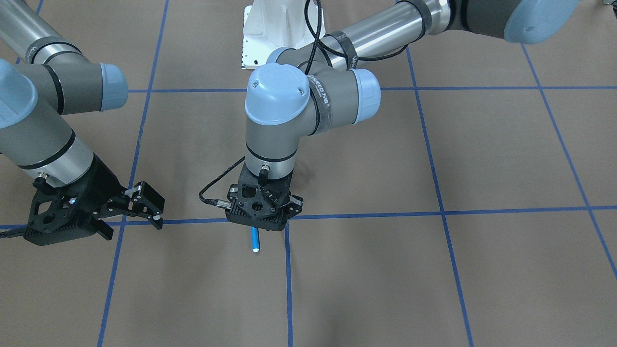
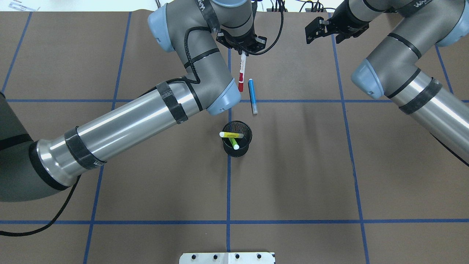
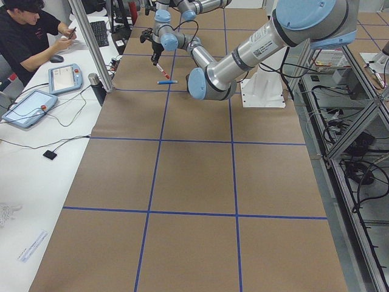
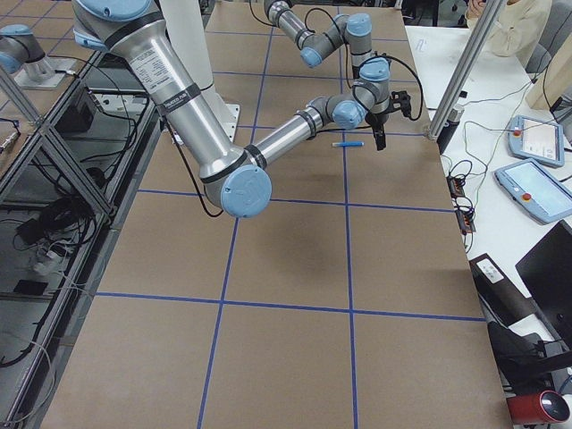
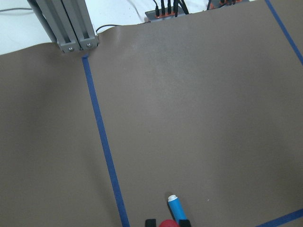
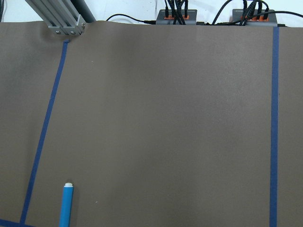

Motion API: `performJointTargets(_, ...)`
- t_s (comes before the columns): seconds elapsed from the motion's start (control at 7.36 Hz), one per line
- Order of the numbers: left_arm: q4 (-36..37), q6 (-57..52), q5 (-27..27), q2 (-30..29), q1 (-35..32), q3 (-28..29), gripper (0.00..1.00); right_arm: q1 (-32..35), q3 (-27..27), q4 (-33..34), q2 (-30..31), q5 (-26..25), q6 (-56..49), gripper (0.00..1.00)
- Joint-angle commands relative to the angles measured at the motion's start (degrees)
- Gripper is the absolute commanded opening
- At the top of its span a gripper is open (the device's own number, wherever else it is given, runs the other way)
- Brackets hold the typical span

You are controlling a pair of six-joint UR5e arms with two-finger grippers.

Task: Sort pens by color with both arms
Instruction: 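Lift the red-capped marker out and carry it beside the blue highlighter, then lower the red-capped marker next to the blue highlighter and release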

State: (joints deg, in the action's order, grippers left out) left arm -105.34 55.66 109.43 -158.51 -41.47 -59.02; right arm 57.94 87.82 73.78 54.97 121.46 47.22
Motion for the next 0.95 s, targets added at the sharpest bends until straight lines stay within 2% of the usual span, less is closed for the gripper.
performJointTargets(0.0,0.7,7.3,3.7,-0.8,0.1,2.3,0.12,-0.2,0.0,0.0,0.0,0.0,0.2,0.98)
performJointTargets(0.27,2.7,9.6,5.4,-0.8,0.2,3.0,0.12,-0.3,0.0,0.0,-0.1,0.0,0.4,0.98)
performJointTargets(0.82,2.5,6.0,5.8,-1.9,0.9,7.5,0.13,-0.6,0.0,0.0,-0.1,-0.1,0.6,0.98)
